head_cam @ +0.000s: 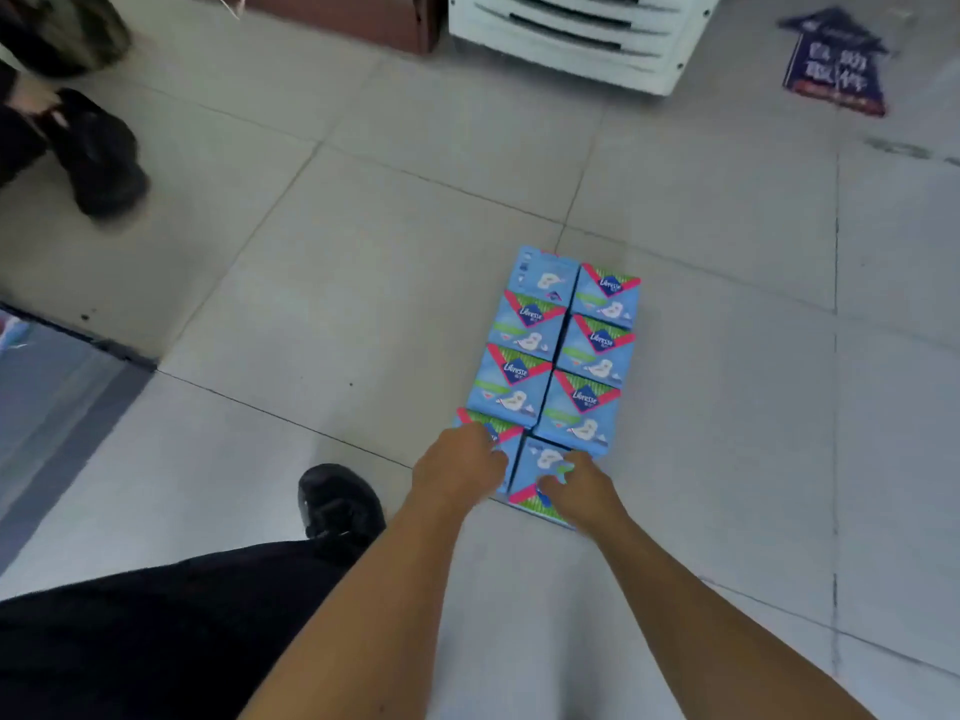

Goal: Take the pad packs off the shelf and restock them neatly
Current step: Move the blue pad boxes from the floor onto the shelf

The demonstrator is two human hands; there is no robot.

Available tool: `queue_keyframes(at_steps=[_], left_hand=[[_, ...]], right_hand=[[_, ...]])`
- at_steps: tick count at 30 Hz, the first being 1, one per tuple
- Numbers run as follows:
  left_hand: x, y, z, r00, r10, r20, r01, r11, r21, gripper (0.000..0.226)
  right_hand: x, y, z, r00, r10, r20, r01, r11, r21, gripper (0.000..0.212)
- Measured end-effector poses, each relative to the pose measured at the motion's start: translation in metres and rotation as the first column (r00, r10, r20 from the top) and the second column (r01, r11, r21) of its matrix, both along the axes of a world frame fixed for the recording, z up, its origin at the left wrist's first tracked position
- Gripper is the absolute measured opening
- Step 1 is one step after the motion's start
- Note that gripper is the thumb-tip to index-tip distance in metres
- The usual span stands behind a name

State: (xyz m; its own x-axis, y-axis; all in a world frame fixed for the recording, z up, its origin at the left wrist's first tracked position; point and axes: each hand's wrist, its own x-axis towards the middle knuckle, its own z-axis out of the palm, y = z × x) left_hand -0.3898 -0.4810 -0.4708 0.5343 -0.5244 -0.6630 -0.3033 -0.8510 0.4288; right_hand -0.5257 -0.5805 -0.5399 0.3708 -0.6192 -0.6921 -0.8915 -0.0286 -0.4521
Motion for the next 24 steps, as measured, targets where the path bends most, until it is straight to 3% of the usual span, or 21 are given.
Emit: queue_keyframes(at_steps=[4,8,11,15,17,22,24], left_hand=[[-0.025,-0.028,-0.066,0.992,-0.022,-0.127,0.027,0.999,0.038,0.030],[-0.041,-0.034,-0.113,0.957,0.012,-0.289,-0.005,1.000,0.023,0.040],[-0.044,-0.032,-0.131,0.931,0.060,-0.359,-0.043,0.998,0.055,0.044],[-0.038,-0.025,-0.139,0.931,0.117,-0.345,-0.089,0.992,0.094,0.015],[-0.036,-0.022,-0.141,0.934,0.125,-0.336,-0.096,0.990,0.102,0.018],[-0.037,-0.025,-0.134,0.946,0.131,-0.298,-0.096,0.987,0.127,0.041],[-0.038,-0.029,-0.121,0.928,0.188,-0.322,-0.146,0.978,0.149,0.051]], right_hand=[[-0.021,-0.011,-0.065,0.951,-0.299,-0.076,0.301,0.953,0.019,0.073],[-0.022,-0.016,-0.107,0.822,-0.556,-0.124,0.564,0.825,0.038,0.096],[-0.017,-0.010,-0.129,0.809,-0.574,-0.125,0.583,0.810,0.053,0.099],[-0.015,0.000,-0.146,0.770,-0.631,-0.098,0.637,0.769,0.049,0.094],[-0.018,0.001,-0.147,0.743,-0.666,-0.061,0.667,0.733,0.131,0.085],[-0.041,0.001,-0.105,0.563,-0.826,0.010,0.763,0.524,0.378,0.022],[-0.051,0.001,-0.080,0.515,-0.856,0.041,0.739,0.468,0.485,0.015]])
